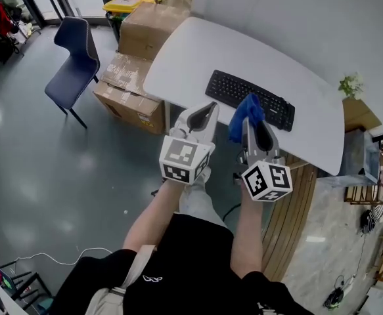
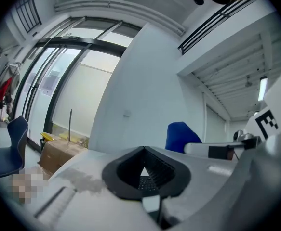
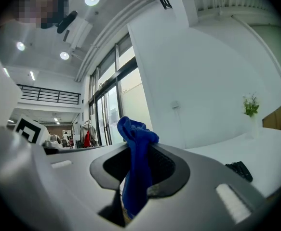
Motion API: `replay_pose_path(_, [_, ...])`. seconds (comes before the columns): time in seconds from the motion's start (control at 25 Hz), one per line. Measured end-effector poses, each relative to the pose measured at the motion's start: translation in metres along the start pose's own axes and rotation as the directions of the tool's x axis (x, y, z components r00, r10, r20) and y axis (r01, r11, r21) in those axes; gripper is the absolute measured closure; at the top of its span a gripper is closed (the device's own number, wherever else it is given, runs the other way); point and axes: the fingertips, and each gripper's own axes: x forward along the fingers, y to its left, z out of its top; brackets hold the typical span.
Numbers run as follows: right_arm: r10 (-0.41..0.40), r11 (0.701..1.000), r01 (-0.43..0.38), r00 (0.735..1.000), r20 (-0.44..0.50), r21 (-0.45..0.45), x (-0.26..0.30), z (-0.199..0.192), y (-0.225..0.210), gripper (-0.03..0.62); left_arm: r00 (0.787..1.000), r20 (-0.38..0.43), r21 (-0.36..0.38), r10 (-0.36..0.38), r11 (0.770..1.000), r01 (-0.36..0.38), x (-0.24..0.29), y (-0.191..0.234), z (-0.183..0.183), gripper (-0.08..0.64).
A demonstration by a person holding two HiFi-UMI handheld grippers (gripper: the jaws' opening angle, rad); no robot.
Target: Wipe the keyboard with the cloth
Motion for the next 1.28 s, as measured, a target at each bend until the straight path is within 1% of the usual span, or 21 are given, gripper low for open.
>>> replay_pose_path(0.16, [0.022, 0.999, -0.021, 0.999, -0.030, 0.033, 0.068, 0.007, -0.052, 0.505, 0.997, -0.054, 0.000, 0.053, 0.999, -0.053, 0.072, 0.034, -0.008, 0.561])
replay_pose_path(0.24, [0.047, 0.998, -0.045, 0.998, -0.050, 0.043, 0.098, 0.011, -0.077, 0.505, 0.995, -0.066, -0.004, 0.081, 0.997, -0.081, 0.106, 0.045, -0.009, 0.561])
replay_pose_path(0.32, [0.086, 0.995, -0.082, 0.994, -0.072, 0.055, 0.122, 0.011, -0.092, 0.505, 0.993, -0.074, -0.006, 0.094, 0.995, -0.095, 0.135, 0.053, -0.011, 0.561])
replay_pose_path(0.4, [0.111, 0.992, -0.105, 0.990, -0.085, 0.071, 0.140, 0.004, -0.098, 0.505, 0.991, -0.094, 0.005, 0.093, 0.996, -0.093, 0.155, 0.060, -0.017, 0.561])
replay_pose_path(0.6, [0.128, 0.987, -0.111, 0.981, -0.145, 0.119, 0.176, -0.017, -0.113, 0.505, 0.982, -0.162, 0.022, 0.099, 0.995, -0.097, 0.183, 0.079, -0.038, 0.561])
replay_pose_path(0.72, [0.126, 0.983, -0.096, 0.972, -0.199, 0.154, 0.197, -0.037, -0.120, 0.505, 0.969, -0.221, 0.014, 0.110, 0.994, -0.110, 0.195, 0.094, -0.057, 0.561])
replay_pose_path(0.88, [0.123, 0.979, -0.070, 0.951, -0.282, 0.189, 0.232, -0.072, -0.124, 0.505, 0.950, -0.292, -0.017, 0.109, 0.993, -0.120, 0.212, 0.119, -0.083, 0.561])
replay_pose_path(1.08, [0.105, 0.977, -0.029, 0.930, -0.354, 0.213, 0.268, -0.111, -0.126, 0.505, 0.935, -0.335, -0.040, 0.116, 0.990, -0.137, 0.223, 0.153, -0.116, 0.561])
replay_pose_path(1.28, [0.087, 0.976, 0.008, 0.900, -0.426, 0.217, 0.291, -0.148, -0.130, 0.505, 0.909, -0.402, -0.068, 0.106, 0.987, -0.145, 0.233, 0.174, -0.151, 0.561])
